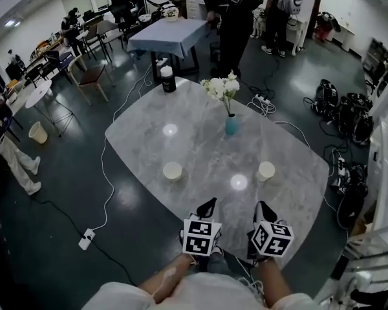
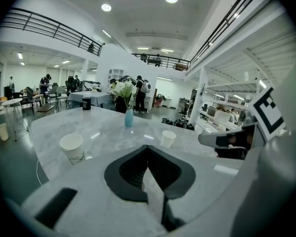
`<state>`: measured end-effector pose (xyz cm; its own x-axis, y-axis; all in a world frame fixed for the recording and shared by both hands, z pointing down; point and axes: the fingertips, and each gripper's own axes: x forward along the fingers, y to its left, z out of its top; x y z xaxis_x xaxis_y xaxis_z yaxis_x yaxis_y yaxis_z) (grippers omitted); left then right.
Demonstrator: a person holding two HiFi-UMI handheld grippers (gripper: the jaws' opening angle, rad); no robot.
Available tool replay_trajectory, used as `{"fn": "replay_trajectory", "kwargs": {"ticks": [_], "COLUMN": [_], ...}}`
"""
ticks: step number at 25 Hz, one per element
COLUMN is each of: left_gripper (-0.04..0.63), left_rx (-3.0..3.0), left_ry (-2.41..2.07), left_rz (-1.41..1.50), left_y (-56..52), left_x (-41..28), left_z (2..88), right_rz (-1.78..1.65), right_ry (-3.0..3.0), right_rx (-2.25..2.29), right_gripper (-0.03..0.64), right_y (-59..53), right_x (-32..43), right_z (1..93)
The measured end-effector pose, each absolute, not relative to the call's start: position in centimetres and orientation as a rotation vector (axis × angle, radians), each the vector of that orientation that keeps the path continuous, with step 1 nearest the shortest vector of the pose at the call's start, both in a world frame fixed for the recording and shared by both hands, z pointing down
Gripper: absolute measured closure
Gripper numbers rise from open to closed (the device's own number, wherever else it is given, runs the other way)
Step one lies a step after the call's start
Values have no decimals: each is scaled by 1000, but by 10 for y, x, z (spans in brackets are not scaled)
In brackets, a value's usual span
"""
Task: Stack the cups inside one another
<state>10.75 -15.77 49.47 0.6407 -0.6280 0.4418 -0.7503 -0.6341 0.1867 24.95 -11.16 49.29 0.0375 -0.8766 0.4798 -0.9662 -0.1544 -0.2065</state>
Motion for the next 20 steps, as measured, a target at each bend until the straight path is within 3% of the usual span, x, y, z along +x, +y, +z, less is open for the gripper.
{"fn": "replay_trajectory", "kwargs": {"ticks": [20], "left_gripper": [598], "left_rx": [2519], "left_ry": [-883], "left_rz": [669], "left_y": [-210], "left_x": [225], "left_z": [552], "right_rz": [901], "right_ry": [-1769], "right_rx": [2227], "right_gripper": [601], "right_y": [-154], "right_x": [339], "right_z": [548]}}
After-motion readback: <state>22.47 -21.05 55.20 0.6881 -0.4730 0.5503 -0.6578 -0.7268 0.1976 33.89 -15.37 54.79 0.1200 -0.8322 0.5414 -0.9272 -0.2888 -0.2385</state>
